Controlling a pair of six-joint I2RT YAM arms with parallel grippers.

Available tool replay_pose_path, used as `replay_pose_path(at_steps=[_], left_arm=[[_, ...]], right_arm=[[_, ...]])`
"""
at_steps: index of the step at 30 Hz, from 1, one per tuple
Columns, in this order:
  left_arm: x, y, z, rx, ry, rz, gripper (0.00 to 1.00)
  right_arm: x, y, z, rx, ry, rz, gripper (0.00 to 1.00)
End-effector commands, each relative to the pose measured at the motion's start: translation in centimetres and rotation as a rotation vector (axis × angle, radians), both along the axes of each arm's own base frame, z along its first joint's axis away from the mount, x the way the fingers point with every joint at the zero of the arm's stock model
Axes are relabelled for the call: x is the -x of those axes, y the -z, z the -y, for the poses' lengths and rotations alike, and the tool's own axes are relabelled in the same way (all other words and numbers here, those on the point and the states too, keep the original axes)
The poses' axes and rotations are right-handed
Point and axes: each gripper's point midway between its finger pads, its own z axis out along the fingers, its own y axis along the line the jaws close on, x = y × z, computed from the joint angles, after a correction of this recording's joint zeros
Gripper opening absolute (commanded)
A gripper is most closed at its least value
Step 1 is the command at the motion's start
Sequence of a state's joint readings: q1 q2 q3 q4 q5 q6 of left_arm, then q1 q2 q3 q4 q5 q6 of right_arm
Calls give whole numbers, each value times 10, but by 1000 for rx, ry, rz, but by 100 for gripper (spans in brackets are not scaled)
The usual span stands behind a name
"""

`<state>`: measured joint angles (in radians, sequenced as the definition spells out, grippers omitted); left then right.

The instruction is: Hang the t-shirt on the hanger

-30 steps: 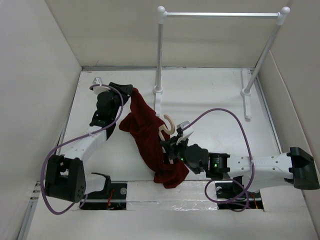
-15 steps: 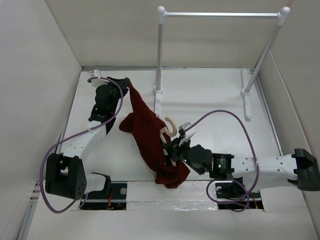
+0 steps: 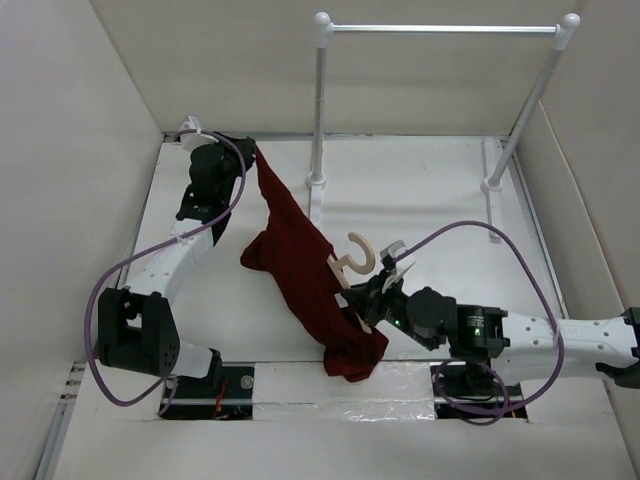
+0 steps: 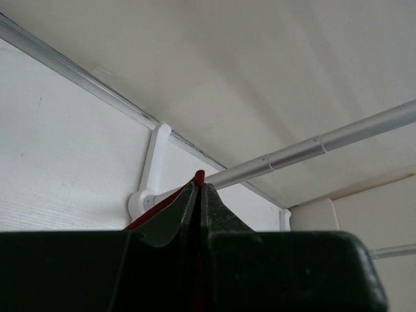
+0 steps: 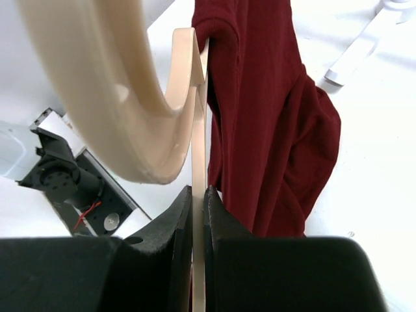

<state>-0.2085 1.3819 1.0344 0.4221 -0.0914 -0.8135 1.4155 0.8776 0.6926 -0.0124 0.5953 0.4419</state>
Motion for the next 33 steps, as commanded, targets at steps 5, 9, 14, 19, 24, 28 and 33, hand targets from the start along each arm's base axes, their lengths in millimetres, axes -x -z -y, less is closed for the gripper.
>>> replay_pose_path(at_steps=[5,9,14,19,24,28,33], left_arm=[[-10,-57,-8,-23,-32,110,0],[-11,-71,-16,-30,-41,121,0],[-5,-101,-21,-21,-32,174,0],[3,-115,-22,-25,-30,194,0],[10,-100,-17,4,-3,182,0],[26,-83,-6,12,10,174,0],[51,-56,-5,36,9,179,0]], right_arm=[[5,-78,16,-40,-11,57,0],[2,-122,31,-58,3,101,0],[-2,-177,51,-33,26,168,0],[-16,-189,61,30,109,177,0],[-17,-193,77,-32,118,176,0],[-15,-217,98,-91,131,198,0],[-55,-206,112,10,291,197,0]])
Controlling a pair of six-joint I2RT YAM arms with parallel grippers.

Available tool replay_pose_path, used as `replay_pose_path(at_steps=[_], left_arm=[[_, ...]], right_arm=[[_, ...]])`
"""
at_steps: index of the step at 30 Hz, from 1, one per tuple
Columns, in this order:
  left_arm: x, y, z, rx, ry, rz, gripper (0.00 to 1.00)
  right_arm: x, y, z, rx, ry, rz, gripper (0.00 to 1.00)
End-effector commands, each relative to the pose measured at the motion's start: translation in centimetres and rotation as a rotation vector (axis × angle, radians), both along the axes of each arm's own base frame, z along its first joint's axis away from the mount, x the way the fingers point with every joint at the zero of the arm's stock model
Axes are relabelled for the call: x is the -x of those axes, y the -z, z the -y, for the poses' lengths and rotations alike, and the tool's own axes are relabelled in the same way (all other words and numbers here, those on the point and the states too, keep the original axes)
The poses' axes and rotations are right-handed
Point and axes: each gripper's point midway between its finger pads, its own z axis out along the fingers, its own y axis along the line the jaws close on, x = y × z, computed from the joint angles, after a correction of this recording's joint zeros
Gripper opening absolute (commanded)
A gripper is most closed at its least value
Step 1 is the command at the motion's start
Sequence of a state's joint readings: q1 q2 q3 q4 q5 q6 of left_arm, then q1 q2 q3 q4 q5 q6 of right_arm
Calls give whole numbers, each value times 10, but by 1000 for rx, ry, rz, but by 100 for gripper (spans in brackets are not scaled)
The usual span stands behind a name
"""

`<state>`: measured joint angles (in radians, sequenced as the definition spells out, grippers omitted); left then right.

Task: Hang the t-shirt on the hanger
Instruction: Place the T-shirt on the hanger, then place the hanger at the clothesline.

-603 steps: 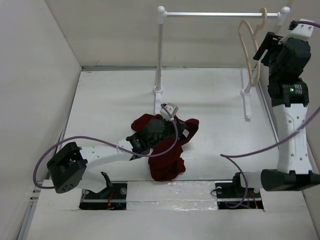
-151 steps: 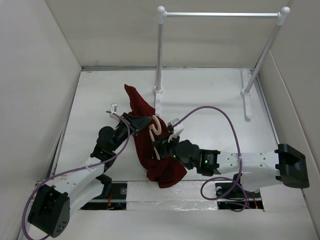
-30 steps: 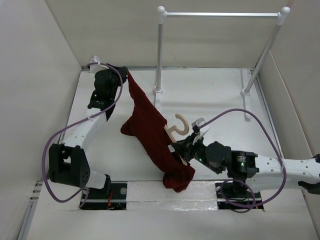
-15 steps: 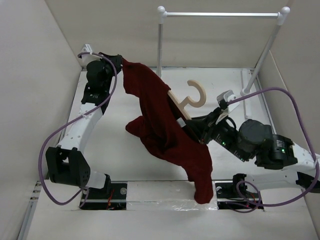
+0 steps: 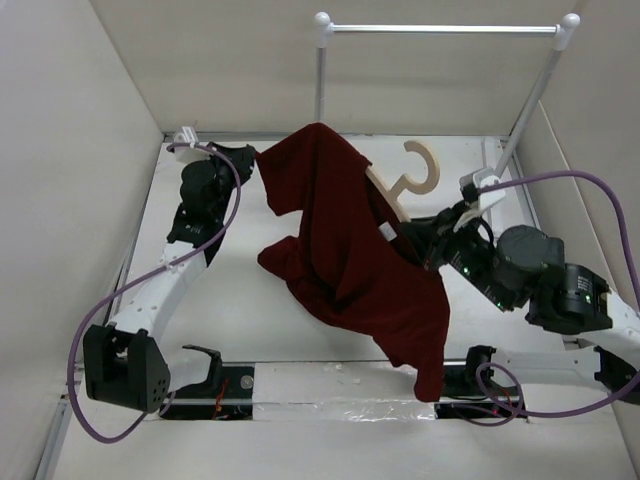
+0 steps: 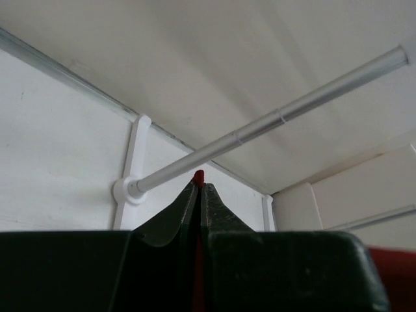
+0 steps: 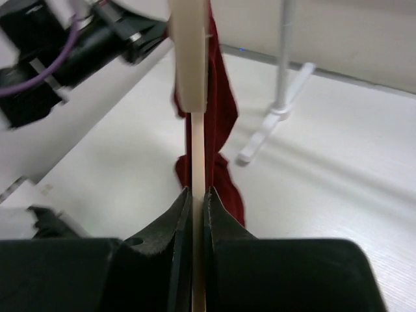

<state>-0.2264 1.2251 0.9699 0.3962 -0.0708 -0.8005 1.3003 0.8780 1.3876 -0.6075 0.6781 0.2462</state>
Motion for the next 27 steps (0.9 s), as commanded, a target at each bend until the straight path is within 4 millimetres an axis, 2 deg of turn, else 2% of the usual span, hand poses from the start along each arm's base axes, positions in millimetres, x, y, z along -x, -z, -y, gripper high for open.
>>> replay_pose_path(at_steps=[1,2,3,4,5,6,8,10,11,15,16,17,18,20,21,23,24,25,27], left_arm=[[14,-23,-8,31,-22,101,0],[16,-5,-4,22,4,69,0],[20,-2,-3,32,9,73,0],[23,5,1,38,21,68,0],[27,27,1,38,23,34,0],[29,28,-1,47,19,47,0],[30,42,-5,31,-2,18,0],[30,45,-5,25,-4,13,0],[31,48,-3,30,8,12,0],[28,41,9,22,75,31,0],[31,38,17,12,123,35,5],[34,42,21,0,148,35,19],[44,25,23,8,157,98,23],[56,20,28,3,168,126,25],[67,5,28,-12,176,170,26],[84,3,35,-30,221,192,26],[98,-4,37,-38,245,222,25],[106,-6,37,-36,256,237,25],[124,1,37,-47,290,248,25]], right_arm=[[-26,-28,17,-32,83,49,0],[-35,-29,20,-21,101,51,0],[-54,-30,34,-10,177,52,0],[-59,-31,33,-5,159,53,0],[-63,-32,36,-4,160,54,0],[-68,-35,39,-8,166,56,0],[-64,-50,40,-48,126,82,0],[-62,-60,45,-59,131,99,0],[-61,-59,45,-47,129,88,0],[-56,-70,50,-30,145,89,0],[-56,-71,51,-22,159,89,0],[-58,-69,53,-10,173,82,0],[-61,-62,53,14,188,66,0],[-71,-53,61,43,236,49,0],[-82,-48,69,58,278,37,0],[-92,-48,85,72,344,42,0],[-101,-50,103,72,421,44,0],[-104,-52,113,77,454,52,0],[-114,-62,124,58,482,84,0]])
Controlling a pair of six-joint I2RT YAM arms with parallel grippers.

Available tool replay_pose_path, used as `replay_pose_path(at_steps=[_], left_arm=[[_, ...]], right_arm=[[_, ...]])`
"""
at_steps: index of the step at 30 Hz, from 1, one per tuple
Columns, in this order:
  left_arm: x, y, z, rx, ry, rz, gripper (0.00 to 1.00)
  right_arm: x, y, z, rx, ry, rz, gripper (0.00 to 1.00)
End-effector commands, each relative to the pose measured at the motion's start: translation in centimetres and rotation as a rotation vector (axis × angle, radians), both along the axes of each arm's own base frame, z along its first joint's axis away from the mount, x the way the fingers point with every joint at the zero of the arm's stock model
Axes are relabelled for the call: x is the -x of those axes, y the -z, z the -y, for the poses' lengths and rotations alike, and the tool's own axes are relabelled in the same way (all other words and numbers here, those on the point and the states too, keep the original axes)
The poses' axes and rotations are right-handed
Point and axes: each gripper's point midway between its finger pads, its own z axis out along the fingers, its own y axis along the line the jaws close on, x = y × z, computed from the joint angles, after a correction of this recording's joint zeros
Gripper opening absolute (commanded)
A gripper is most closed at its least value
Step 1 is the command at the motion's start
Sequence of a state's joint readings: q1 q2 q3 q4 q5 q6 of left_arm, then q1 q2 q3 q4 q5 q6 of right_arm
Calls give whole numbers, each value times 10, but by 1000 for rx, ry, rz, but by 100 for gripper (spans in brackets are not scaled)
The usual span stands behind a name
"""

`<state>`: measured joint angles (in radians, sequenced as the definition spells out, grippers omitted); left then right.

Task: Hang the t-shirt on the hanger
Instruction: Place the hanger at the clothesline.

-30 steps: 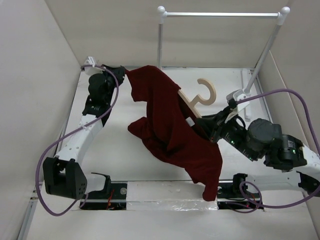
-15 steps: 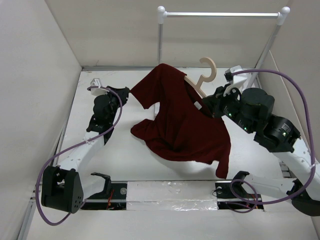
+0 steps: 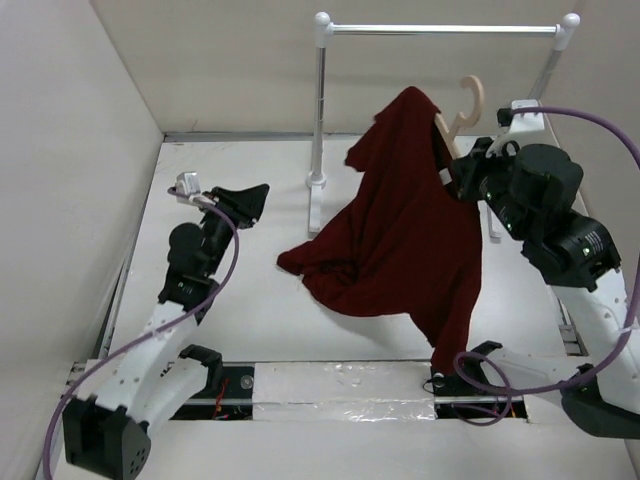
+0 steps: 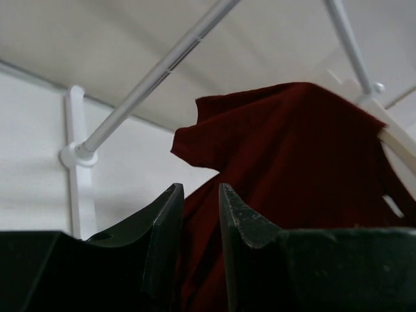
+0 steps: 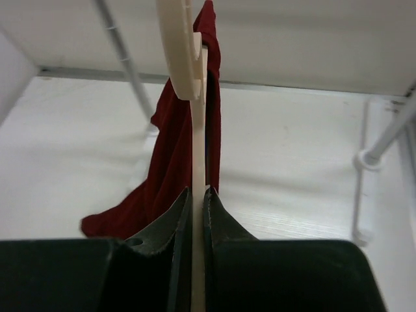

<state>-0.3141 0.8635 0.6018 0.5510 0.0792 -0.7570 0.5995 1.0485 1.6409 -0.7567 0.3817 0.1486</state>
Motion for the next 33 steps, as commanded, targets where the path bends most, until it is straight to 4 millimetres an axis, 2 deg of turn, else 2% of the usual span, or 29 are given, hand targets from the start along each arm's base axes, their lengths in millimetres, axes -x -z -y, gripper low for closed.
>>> replay_pose_path(at_steps=[1,2,3,4,5,7,8,9,10,11,12,13,16,19,22,27,30,33], left_arm=[[29,-11,1,-39,54,98,25],[34,4,2,-52,69,77,23],[46,-4,1,-38,81,124,22],[55,6,2,-45,103,131,21],[55,16,2,-51,107,111,21],[63,23,1,-53,115,126,20],[65,29,1,-62,118,124,20],[65,42,2,-71,121,109,20],[67,46,8,-78,136,100,19],[69,46,12,-85,151,104,19],[68,45,18,-104,171,108,19],[72,44,26,-110,203,110,19],[73,46,32,-115,223,107,19],[73,46,33,-133,203,99,19],[75,44,35,-128,213,109,19],[75,45,36,-132,206,104,19],[75,46,37,-131,212,101,19],[76,45,38,-131,224,105,19]], right_arm=[[-20,-45,41,-30,132,134,0],[-27,-48,42,-28,125,132,0],[-34,-52,49,-24,152,133,0],[-48,-57,63,-15,218,136,0],[-55,-61,70,-12,252,141,0],[-65,-70,83,-11,295,158,0],[-78,-78,93,-15,309,168,0],[-84,-83,96,-17,311,172,0],[-89,-86,100,-19,316,170,0],[-110,-73,102,-3,323,124,0],[-111,-88,117,-8,357,148,0],[-120,-86,121,-6,360,132,0],[-151,-65,127,12,361,49,0],[-165,-47,130,16,358,20,0],[-173,-40,130,-10,330,19,0],[-184,-48,133,-12,328,63,0],[-184,-59,139,-2,340,108,0],[-190,-61,150,-5,345,113,0]])
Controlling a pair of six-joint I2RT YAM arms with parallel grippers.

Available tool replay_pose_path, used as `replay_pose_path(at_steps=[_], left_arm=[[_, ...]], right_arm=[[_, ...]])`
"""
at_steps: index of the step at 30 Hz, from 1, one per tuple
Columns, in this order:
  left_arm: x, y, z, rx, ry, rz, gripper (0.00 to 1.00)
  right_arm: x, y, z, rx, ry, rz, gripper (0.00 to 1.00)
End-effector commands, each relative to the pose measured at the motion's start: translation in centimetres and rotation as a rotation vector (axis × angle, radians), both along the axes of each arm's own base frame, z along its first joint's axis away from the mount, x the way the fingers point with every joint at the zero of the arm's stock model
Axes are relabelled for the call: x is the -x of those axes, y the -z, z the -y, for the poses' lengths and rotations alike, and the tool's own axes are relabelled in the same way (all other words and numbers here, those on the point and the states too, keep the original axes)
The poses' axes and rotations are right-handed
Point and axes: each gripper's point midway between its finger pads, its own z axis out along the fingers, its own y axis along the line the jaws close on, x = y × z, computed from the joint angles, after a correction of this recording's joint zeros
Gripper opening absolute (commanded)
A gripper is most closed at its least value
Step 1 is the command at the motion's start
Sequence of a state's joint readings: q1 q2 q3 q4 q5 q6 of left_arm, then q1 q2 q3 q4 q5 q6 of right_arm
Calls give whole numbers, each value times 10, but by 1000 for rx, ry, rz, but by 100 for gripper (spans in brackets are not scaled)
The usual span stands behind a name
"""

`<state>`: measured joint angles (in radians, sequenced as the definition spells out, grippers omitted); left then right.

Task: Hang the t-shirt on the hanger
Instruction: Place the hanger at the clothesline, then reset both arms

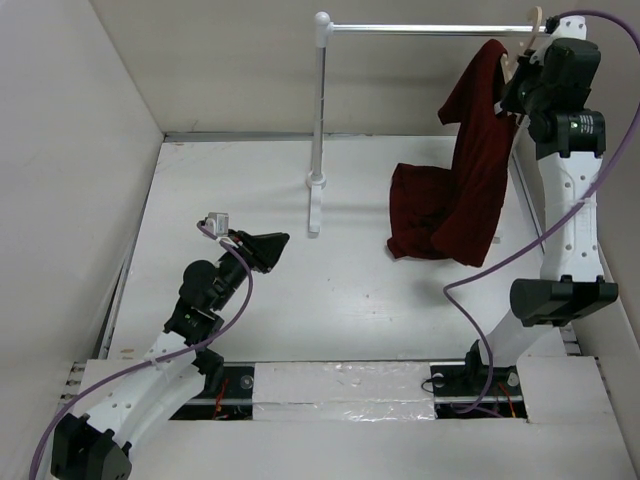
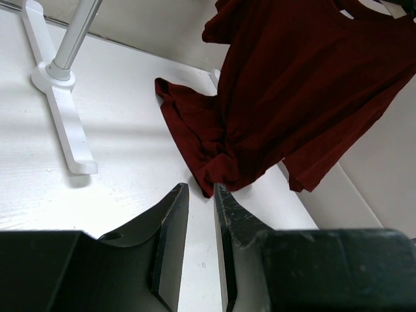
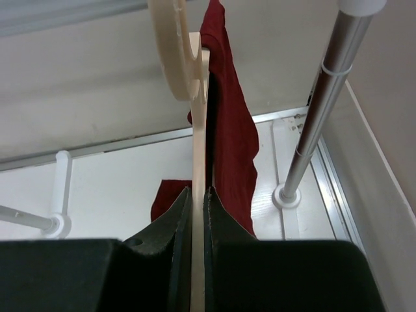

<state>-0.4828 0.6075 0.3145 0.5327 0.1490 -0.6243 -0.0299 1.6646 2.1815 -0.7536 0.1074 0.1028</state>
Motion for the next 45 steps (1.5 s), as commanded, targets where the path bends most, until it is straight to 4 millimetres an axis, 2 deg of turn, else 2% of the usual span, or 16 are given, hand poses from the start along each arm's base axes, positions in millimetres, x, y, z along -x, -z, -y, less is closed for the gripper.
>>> replay_pose_path(at_steps=[1,7,11,15,25,27,29,33,36,39,40,41,42,43,44,45], left_arm=[[2,-29,2,23,10,83,19],[-1,-26,2,16,8,81,19],[-1,-25,2,12,9,81,19],[-1,-24,2,10,7,79,19],[-4,-20,5,-6,12,60,19],[-5,-20,3,-7,2,61,19],[-5,-20,2,-5,-4,61,20],[-6,-20,1,-5,-11,60,22],[-5,-20,1,-2,-11,56,27],[-2,-21,5,-5,17,66,36],[-1,-21,6,-5,28,69,42],[-1,-21,6,-5,28,69,45],[0,-23,6,-4,29,74,47],[0,-24,5,-4,28,78,49],[1,-23,5,-5,26,78,52],[2,-25,3,-2,21,87,53]], right_arm=[[-4,-58,9,15,-10,189,0],[-30,-34,29,6,-9,159,0],[-37,-44,33,-3,-26,210,0],[-47,-26,35,-1,-8,165,0],[-45,19,46,-28,30,143,0],[-42,9,45,-58,15,193,10],[-34,1,50,-97,22,227,24],[-18,-26,44,-121,14,299,76],[2,-50,41,-135,21,357,98],[36,-78,29,-138,7,452,100],[54,-88,13,-154,-27,506,100],[55,-95,12,-164,-30,534,100],[84,-115,-1,-165,-76,601,100],[86,-96,-15,-194,-124,578,100],[98,-99,-27,-229,-170,604,100],[133,-121,-48,-229,-271,699,100]])
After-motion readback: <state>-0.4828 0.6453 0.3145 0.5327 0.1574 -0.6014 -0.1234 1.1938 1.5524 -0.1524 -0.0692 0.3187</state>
